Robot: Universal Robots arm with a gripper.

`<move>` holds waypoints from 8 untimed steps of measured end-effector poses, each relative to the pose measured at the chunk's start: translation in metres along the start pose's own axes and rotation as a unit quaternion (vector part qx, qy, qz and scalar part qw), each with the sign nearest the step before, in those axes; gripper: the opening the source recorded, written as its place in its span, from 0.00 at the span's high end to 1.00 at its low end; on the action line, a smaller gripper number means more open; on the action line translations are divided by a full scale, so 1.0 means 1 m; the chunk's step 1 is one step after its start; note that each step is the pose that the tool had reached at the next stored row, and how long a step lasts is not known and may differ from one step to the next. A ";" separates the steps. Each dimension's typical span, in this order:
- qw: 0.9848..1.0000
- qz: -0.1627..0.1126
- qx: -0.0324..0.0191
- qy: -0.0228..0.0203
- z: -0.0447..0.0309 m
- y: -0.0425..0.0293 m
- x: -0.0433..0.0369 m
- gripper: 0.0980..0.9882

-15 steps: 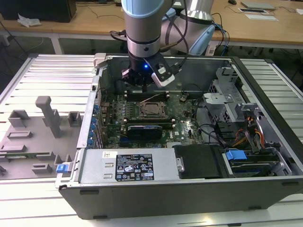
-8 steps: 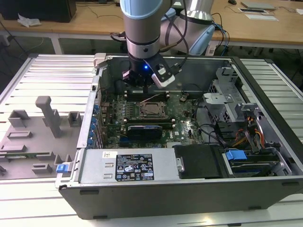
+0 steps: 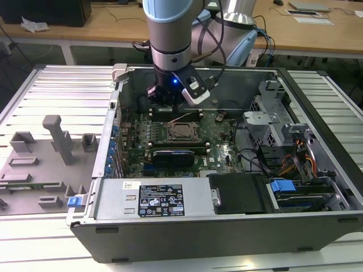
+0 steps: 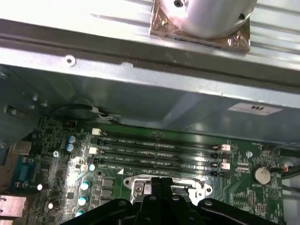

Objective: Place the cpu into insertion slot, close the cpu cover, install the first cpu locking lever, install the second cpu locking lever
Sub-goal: 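Install the first cpu locking lever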

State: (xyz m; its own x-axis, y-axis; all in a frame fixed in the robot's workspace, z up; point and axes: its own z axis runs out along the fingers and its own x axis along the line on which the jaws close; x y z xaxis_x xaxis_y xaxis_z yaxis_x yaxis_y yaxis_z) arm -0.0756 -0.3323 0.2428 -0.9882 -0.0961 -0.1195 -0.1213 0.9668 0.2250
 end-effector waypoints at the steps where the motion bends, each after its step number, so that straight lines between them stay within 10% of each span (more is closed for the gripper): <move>1: 1.000 0.002 0.003 0.000 0.0004 -0.0001 0.0001 0.99; 4: 1.000 0.001 0.006 -0.006 0.0021 -0.0005 0.0003 0.99; 8: 0.999 -0.007 0.010 -0.038 0.0033 -0.0008 0.0004 0.99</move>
State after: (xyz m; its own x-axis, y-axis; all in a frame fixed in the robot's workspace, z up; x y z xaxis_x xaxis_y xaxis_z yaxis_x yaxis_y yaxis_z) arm -0.0756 -0.3323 0.2395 -0.9763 -0.0924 -0.1958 -0.1325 0.9703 0.2026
